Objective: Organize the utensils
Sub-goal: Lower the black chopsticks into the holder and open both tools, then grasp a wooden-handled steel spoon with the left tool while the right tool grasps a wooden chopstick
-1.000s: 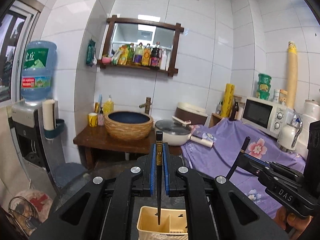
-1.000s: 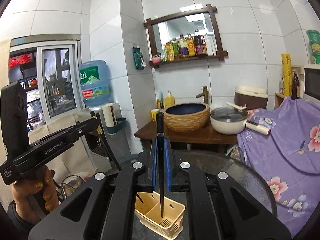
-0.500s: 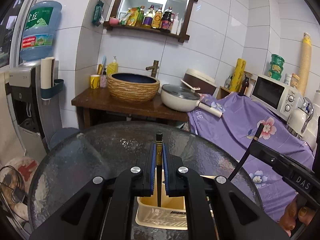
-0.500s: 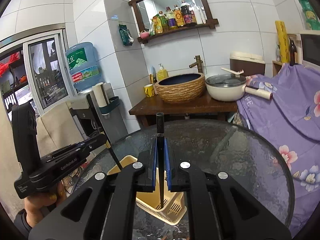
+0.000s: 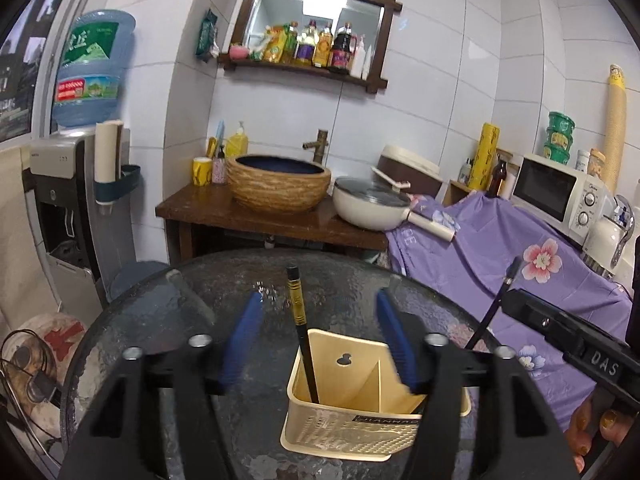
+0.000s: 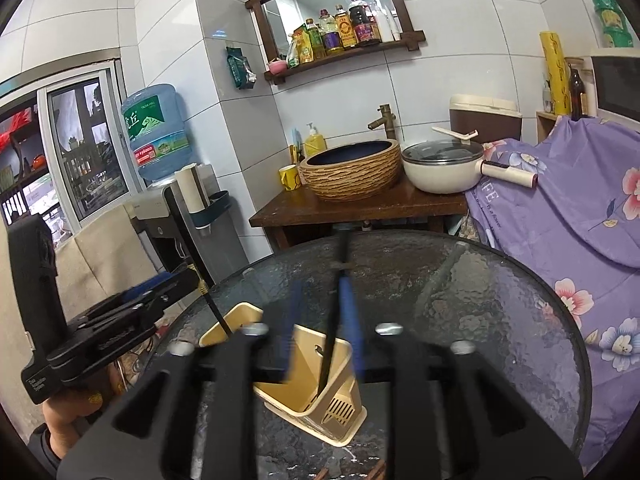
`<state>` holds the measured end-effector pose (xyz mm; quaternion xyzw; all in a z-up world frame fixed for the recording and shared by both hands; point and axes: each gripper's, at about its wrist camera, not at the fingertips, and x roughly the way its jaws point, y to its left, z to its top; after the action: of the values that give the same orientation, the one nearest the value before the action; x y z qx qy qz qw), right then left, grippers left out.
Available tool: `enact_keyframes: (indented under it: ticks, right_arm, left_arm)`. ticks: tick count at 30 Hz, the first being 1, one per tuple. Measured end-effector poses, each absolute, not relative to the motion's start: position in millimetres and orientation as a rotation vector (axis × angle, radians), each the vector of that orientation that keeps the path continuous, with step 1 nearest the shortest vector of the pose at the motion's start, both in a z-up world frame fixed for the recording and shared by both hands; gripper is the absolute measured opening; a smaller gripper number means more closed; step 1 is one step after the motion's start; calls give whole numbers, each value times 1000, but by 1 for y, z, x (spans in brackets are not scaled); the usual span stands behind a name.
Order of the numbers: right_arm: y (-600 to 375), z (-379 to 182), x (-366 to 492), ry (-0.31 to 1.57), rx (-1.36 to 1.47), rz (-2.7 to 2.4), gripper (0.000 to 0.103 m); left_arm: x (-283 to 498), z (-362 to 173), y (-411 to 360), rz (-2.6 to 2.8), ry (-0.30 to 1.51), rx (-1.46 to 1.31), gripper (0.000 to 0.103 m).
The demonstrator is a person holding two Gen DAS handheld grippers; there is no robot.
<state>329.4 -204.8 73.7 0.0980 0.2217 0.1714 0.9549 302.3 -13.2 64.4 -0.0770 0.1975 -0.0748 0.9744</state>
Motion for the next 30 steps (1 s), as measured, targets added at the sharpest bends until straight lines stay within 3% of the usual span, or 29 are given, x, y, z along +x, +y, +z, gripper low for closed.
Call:
enact_keyframes:
  ticks: [1, 4, 7, 14, 30]
  right_arm:
    - [-206, 75, 324, 428, 192, 334, 59]
    - [-206, 77, 313, 404, 166, 320, 60]
    - [-208, 77, 292, 380, 127, 308, 74]
    - [-212, 48, 247, 414, 47, 306, 90]
    - [-222, -83, 214, 763, 108, 241, 90]
  left_arm:
    - [299, 66, -15, -155, 389, -149, 65]
    - [283, 74, -21, -170, 353, -107, 81]
    - [266, 76, -23, -171, 324, -76, 97]
    - [222, 55, -7, -135, 309, -91, 97]
    - [181, -51, -6, -137, 618, -29, 97]
